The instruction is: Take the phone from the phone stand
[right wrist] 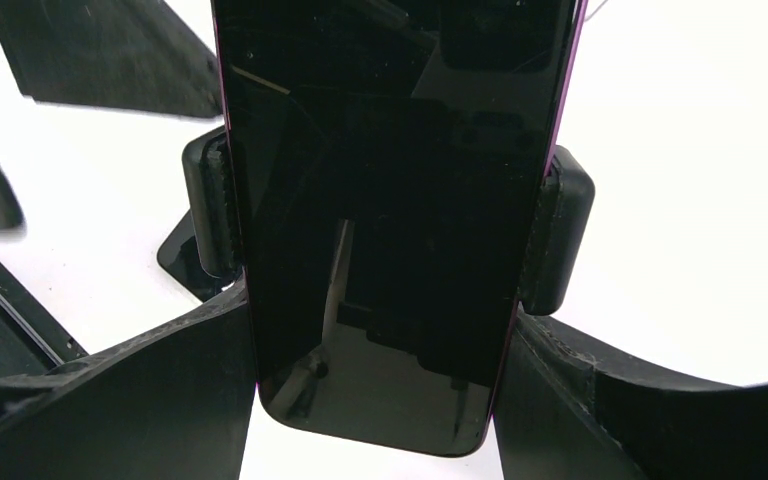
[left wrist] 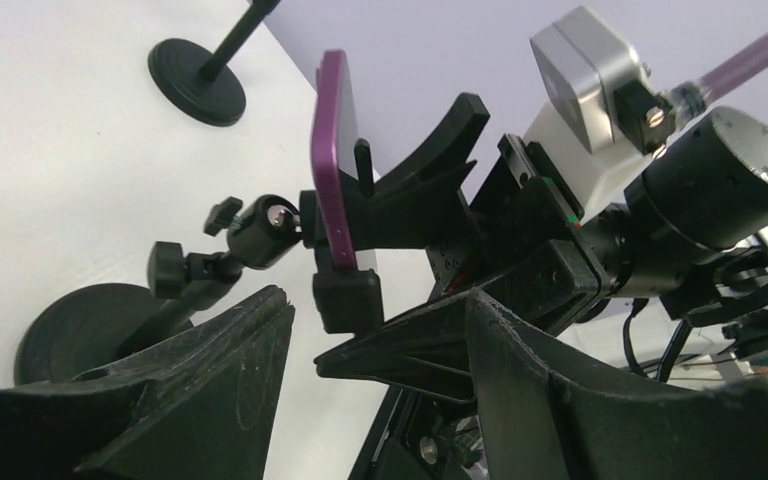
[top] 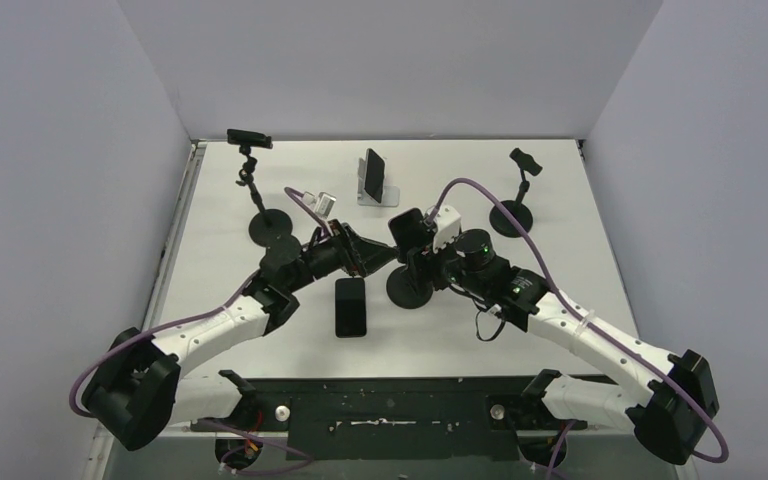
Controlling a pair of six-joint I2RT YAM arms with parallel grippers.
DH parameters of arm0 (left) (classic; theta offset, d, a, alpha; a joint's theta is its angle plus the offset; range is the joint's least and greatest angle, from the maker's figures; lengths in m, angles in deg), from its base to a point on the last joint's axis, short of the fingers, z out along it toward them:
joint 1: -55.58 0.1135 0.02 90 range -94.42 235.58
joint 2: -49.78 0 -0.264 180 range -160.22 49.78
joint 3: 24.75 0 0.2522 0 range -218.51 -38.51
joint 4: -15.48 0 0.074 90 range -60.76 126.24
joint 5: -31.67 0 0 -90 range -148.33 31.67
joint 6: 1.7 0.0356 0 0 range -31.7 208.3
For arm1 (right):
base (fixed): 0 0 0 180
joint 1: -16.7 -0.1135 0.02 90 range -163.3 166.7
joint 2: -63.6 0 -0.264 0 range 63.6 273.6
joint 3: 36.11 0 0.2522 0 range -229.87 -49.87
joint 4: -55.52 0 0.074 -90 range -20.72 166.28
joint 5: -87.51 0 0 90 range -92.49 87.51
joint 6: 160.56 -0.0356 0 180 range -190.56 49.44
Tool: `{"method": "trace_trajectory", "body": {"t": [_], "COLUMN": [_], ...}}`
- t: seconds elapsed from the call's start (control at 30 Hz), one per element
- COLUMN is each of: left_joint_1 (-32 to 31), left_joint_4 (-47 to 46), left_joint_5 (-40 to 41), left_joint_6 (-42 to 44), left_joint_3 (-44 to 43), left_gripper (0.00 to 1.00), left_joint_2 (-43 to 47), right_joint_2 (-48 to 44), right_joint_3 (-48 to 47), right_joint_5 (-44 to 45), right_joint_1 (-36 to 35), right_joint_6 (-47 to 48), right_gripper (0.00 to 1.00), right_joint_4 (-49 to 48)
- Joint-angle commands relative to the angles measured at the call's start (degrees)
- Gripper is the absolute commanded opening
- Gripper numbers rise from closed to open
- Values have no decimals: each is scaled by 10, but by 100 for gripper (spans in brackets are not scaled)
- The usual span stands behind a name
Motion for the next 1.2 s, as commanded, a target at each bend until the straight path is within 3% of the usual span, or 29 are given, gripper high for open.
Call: {"method": "trace_trajectory", "body": {"t": [0.0,0.2,0.43,0.67,0.77,0.87,0.97,1.17], "left_joint_1": [-28,-33,-40,-48,-48,-49,-48,-42], "left_joint_4": [-16,5,12,34,35,25,-11,-117], "left_joint_5": [31,55,56,37,32,28,25,45], "left_joint_6": [42,50,46,45,45,43,34,0], "left_joint_3": [-33,-49,-64,-76,-76,-71,-54,11], "left_gripper": [62,60,38,45,44,27,0,0], "left_joint_2": [-18,-34,-49,-61,-61,-60,-58,-54], "right_joint_2": [5,11,15,18,17,17,15,10], "right_joint_3": [-46,-55,-52,-50,-49,-47,-43,-20], "right_joint_5": [21,43,67,72,74,76,84,111], "right_joint_1": [-10,-19,-23,-24,-25,-24,-24,-13], "right_joint_6": [-18,-28,-33,-35,-35,-36,-40,-75], "right_gripper": [0,0,0,0,0,0,0,0], "right_joint_4": [-20,-6,-9,-10,-10,-11,-12,-12]}}
